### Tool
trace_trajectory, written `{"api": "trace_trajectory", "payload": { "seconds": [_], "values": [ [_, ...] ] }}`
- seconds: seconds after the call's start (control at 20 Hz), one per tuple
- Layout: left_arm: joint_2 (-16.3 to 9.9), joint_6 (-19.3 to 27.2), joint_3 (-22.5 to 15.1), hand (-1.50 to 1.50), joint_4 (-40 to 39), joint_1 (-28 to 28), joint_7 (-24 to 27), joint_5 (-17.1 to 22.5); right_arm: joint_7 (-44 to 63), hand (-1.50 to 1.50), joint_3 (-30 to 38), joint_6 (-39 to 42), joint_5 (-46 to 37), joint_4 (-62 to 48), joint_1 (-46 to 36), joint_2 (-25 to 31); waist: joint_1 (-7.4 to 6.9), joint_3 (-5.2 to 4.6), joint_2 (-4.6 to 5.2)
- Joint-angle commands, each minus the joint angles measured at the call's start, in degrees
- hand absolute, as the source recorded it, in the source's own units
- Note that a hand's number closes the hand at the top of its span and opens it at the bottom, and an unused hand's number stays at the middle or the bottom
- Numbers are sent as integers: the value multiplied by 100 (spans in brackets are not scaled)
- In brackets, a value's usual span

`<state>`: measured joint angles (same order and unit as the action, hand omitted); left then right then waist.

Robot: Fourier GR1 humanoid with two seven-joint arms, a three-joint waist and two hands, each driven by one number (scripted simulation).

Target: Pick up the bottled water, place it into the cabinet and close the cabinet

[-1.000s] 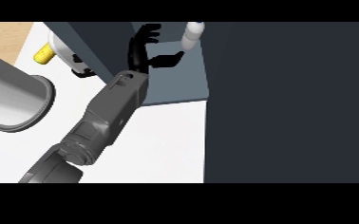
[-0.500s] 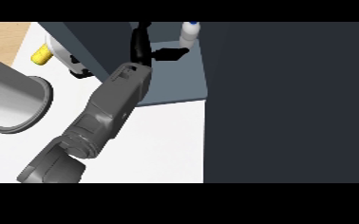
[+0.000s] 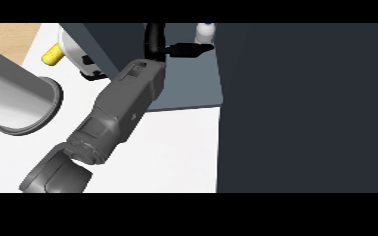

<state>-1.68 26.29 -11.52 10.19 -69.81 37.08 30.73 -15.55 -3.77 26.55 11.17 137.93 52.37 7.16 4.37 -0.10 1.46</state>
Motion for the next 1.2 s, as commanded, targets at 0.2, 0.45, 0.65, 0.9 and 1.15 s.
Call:
{"api": "trace_trajectory", "payload": {
  "seconds": [0.2, 0.45, 0.65, 0.9, 1.15],
  "values": [
    [163, -415, 84, -150, 316, 193, 227, 85, 563, -150, -154, -147, 406, 844, 345, -80, -193, 4, -110],
    [166, -388, -204, -150, 909, 613, -16, 175, 549, -150, -107, -112, 514, 823, 336, -81, -276, 7, -165],
    [167, -394, -657, -150, 1614, 1305, 40, 441, 753, -150, -177, -287, 390, 691, -11, -108, -308, 7, -166],
    [167, -954, -1093, -150, 2658, 2168, -149, 666, 536, -150, -487, -306, -79, 807, 392, -253, -384, 3, -220],
    [168, -1050, -1489, -150, 3875, 2792, -265, 728, 701, -150, -588, -515, -36, 788, 260, -332, -469, 5, -191]
  ]
}}
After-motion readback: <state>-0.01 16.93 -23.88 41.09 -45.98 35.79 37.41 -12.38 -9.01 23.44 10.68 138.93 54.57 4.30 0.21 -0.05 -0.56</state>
